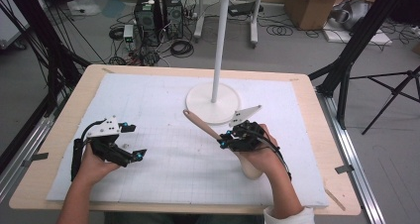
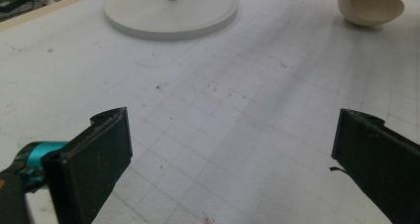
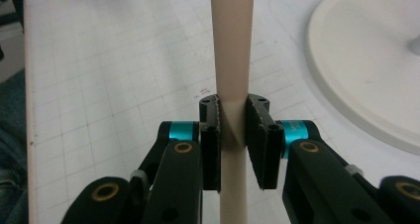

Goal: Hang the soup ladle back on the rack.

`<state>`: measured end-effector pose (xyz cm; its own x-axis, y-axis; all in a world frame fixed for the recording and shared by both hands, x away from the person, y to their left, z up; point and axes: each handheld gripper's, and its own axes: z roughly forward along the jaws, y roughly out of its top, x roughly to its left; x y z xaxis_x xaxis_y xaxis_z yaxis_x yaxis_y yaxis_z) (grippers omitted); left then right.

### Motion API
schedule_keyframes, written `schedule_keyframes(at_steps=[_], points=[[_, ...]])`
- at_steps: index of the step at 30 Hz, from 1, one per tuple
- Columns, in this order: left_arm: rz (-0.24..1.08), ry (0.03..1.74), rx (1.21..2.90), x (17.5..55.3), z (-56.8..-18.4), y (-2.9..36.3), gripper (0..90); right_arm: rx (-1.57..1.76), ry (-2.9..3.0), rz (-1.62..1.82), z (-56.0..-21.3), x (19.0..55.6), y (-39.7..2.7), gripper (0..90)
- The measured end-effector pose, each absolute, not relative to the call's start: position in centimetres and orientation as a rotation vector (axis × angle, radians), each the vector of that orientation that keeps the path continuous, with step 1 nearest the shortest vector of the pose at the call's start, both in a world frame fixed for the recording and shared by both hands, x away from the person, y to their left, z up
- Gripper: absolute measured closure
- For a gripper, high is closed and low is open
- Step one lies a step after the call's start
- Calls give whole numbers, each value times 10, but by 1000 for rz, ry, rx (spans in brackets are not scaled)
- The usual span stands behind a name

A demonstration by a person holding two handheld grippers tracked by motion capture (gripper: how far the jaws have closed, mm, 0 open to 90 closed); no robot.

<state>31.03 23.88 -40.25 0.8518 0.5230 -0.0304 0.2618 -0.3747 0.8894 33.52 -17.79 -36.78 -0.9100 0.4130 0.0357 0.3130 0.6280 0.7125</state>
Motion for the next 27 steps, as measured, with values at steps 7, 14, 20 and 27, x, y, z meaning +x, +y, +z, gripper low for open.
schedule_keyframes(at_steps=[7, 14, 20, 27], points=[[315, 565, 1980, 310, -401, 237, 26, 632, 2607, 1280, -353, 329, -203, 777], [316, 562, 1976, 310, -401, 238, 26, 637, 2517, 1381, -338, 324, -219, 778], [317, 566, 1971, 310, -401, 238, 26, 649, 2448, 1483, -330, 323, -231, 779], [317, 563, 1975, 309, -401, 238, 26, 664, 2415, 1505, -321, 324, -242, 779]])
